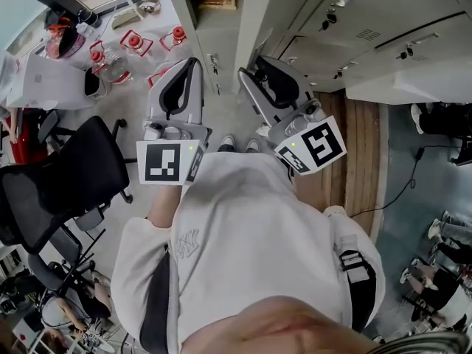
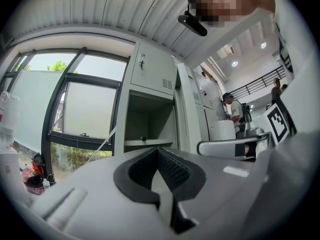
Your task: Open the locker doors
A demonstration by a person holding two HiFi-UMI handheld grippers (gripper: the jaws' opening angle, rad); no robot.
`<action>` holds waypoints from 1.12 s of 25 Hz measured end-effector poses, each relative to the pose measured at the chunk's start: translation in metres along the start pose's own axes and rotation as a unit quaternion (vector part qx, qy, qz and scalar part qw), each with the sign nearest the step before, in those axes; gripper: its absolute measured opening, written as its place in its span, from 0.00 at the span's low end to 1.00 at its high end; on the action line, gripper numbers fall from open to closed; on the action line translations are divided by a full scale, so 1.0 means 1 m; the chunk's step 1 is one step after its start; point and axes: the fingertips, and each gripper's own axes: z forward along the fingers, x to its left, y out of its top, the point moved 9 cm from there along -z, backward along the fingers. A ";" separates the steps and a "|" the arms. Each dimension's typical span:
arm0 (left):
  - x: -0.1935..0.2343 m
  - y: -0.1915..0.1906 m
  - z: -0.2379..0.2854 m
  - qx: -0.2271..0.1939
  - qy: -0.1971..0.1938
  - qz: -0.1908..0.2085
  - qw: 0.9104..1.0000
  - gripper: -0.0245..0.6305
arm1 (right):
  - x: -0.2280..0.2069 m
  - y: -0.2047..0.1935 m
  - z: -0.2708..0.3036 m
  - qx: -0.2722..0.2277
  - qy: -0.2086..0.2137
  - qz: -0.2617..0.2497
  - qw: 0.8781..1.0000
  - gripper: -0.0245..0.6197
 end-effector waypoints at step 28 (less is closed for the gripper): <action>-0.166 0.024 0.015 -0.009 0.056 0.000 0.998 0.03 | -0.098 0.036 -0.138 -0.031 -0.012 -0.003 0.999 0.18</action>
